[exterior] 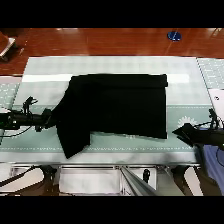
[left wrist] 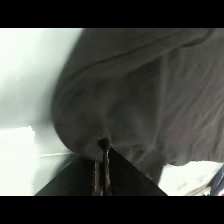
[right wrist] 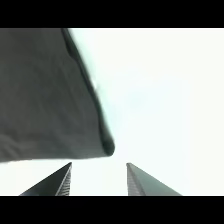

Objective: Fold the shirts.

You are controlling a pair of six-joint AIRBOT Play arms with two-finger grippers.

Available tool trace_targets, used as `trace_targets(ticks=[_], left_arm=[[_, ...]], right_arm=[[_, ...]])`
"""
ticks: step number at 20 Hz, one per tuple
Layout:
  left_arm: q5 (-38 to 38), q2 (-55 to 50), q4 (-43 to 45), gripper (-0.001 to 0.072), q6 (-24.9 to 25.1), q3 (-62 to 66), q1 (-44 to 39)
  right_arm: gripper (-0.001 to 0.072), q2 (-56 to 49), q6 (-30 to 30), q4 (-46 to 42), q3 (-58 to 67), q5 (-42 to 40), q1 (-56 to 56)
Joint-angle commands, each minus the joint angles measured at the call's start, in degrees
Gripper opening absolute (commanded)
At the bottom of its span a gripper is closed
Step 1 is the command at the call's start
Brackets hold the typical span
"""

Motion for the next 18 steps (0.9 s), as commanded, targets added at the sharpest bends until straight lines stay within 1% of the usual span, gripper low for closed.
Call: trace_targets(ticks=[1,8,10,12,15,17,18], left_arm=[[-2.4,0.0,-0.5,0.0025,0.42,1.62,-0.2],[-1.84,-0.02,-0.52,0.0024,0.63,1.68,-0.2],[-1.53,-0.02,-0.52,0.0024,0.61,1.68,-0.2],[-1.55,-0.02,-0.52,0.0025,0.59,1.68,-0.2],[-1.42,-0.02,-0.55,0.0025,0.59,1.68,-0.2],[-1.46,-0.02,-0.55,0.0024,0.57,1.68,-0.2],[-1.49,-0.02,-0.57,0.0024,0.57,1.68,-0.22]], right_arm=[[0.0406,-5.01,-1.2,4.26,-0.24,2.67,-0.33],[0.0406,-12.04,-1.36,1.01,-0.24,1.75,-0.09],[0.0405,-14.78,-1.36,-0.5,-0.24,0.04,3.19],[0.0406,-17.55,-1.33,1.25,-0.24,-4.66,6.82],[0.0405,-21.31,-1.36,8.33,0.26,-13.0,10.05],[0.04,-23.91,-1.33,10.67,2.27,-15.52,12.94],[0.0352,-25.29,-1.36,11.41,3.72,-15.76,14.73]])
